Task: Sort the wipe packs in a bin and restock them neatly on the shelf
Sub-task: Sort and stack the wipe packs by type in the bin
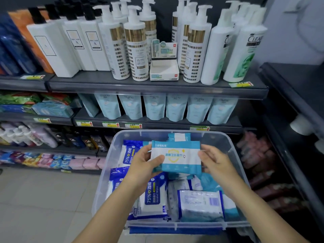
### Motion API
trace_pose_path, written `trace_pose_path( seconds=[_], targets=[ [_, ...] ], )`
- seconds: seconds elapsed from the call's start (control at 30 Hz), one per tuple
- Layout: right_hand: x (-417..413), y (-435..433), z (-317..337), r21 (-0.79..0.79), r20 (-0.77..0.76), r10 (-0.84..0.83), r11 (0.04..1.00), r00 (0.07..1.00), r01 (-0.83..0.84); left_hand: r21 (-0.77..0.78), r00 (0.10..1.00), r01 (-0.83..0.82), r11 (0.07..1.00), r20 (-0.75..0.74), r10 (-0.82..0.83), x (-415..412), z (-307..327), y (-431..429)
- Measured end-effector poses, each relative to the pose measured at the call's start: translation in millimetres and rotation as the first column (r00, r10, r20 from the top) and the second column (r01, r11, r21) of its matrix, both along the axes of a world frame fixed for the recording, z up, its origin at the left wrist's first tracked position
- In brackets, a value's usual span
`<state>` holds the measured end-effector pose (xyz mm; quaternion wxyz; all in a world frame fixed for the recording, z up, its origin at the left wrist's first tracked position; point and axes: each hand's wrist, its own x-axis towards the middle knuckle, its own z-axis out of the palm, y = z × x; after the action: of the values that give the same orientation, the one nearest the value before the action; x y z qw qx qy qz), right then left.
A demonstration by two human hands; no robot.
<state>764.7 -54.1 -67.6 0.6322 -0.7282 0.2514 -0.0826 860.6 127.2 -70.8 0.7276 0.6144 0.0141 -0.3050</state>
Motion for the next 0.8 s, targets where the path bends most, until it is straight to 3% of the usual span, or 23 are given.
trace_pose_path(
  seconds=[0.17,0.3,0.4,0.47,0.53,0.57,0.63,0.7,0.8],
  targets=[
    [4,-23,-3,0.055,0.016,0.104,0.993,0.995,-0.104,0.012,0.997,-0.075,0.997,0.004,0.075,-12,-7,-24],
    [8,-40,-10,-0.056,-0.023,0.228,0.972,0.973,-0.229,-0.047,0.943,-0.307,0.951,-0.146,0.297,-16,-14,-36],
    [5,-52,-31,-0.213,-0.186,0.326,0.908,0.927,-0.362,-0.050,0.886,-0.434,0.900,-0.207,0.415,-19,-18,-35],
    [-2,-56,-44,-0.326,-0.436,0.434,0.740,0.788,-0.588,-0.054,0.867,-0.473,0.879,-0.207,0.454,-23,-19,-32],
    [-10,-54,-58,-0.379,-0.638,0.486,0.477,0.598,-0.793,-0.047,0.855,-0.497,0.866,-0.197,0.480,-28,-20,-30],
    [-13,-51,-61,-0.390,-0.706,0.479,0.351,0.521,-0.851,-0.043,0.850,-0.506,0.861,-0.193,0.490,-30,-21,-29],
    [-12,-45,-65,-0.429,-0.771,0.441,0.172,0.458,-0.887,-0.041,0.843,-0.518,0.855,-0.197,0.501,-35,-21,-29],
    [-9,-42,-66,-0.447,-0.794,0.421,0.086,0.439,-0.890,-0.038,0.839,-0.521,0.853,-0.203,0.504,-39,-21,-29],
    [-7,-46,-66,-0.431,-0.798,0.434,0.075,0.419,-0.899,-0.029,0.834,-0.526,0.850,-0.214,0.509,-44,-20,-28]
  ],
)
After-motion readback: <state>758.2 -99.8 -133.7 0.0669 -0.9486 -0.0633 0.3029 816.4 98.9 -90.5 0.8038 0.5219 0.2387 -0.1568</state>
